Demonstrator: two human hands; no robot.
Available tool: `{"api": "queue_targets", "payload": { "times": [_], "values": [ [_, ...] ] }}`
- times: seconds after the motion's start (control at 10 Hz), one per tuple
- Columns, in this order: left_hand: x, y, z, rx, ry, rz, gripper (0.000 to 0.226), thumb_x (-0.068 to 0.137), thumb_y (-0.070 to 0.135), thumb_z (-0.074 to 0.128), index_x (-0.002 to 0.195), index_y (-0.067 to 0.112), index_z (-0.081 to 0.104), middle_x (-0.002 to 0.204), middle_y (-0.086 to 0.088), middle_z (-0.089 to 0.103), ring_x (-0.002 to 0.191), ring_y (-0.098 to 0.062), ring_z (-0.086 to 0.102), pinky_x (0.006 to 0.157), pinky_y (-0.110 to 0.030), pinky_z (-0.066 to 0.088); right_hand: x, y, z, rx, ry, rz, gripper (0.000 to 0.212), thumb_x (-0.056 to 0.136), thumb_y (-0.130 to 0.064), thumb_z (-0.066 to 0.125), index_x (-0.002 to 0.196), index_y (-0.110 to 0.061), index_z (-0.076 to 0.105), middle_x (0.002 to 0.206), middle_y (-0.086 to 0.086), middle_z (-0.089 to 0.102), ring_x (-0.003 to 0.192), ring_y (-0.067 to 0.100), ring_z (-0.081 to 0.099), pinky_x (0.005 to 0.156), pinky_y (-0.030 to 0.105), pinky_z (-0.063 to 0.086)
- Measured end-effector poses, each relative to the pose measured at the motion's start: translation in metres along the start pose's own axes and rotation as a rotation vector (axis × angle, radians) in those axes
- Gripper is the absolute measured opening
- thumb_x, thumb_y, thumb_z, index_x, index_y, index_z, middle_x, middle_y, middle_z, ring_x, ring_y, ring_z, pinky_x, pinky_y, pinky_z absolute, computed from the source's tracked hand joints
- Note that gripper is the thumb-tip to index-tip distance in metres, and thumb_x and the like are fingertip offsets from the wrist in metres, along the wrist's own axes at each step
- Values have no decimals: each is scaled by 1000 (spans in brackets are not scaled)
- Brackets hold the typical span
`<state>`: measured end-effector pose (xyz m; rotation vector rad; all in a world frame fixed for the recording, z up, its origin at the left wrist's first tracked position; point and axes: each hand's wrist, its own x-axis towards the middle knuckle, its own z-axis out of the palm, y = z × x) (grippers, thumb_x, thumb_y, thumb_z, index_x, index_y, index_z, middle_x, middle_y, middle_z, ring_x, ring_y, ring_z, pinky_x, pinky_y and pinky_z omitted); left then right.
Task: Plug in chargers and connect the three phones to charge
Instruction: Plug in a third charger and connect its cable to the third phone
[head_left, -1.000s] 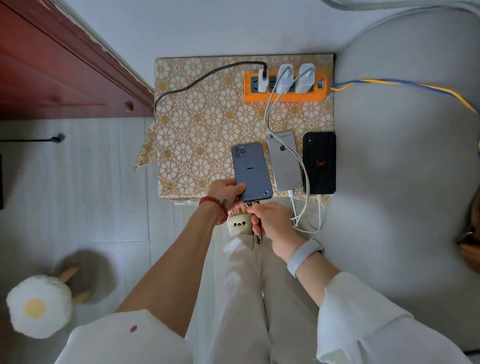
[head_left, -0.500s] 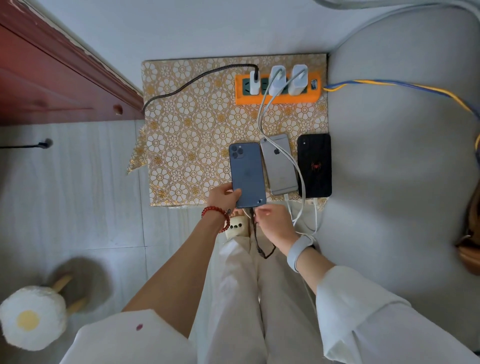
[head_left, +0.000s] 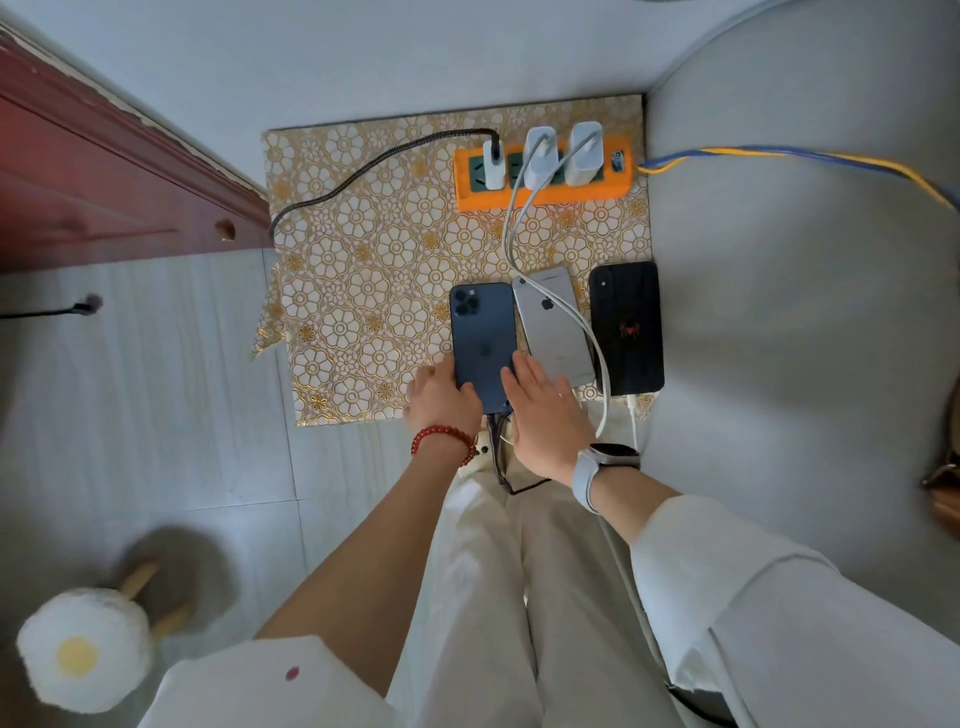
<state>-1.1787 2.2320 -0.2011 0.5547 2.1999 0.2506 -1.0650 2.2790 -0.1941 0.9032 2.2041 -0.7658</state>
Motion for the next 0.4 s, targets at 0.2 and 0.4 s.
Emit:
{"api": "queue_targets", "payload": {
  "times": [0.2, 0.4],
  "values": [
    [-4, 1, -8, 378, -74, 173, 44, 83, 21, 48, 123, 5, 37, 125, -17, 40, 115, -32, 38, 93, -44, 41, 0, 2, -4, -7, 1, 30, 58, 95, -20, 30, 145, -17, 1, 157, 3, -10, 144, 17, -10, 117, 48, 1],
    [-7, 9, -33, 512, -62, 245, 50, 85, 23, 46, 131, 14, 29, 130, -12, 39, 116, -31, 39, 93, -43, 38, -8, -4, -48, 151, 6, 54, 49, 94, -15, 34, 141, -15, 21, 153, 8, 19, 139, 29, 20, 112, 48, 24]
  ]
}}
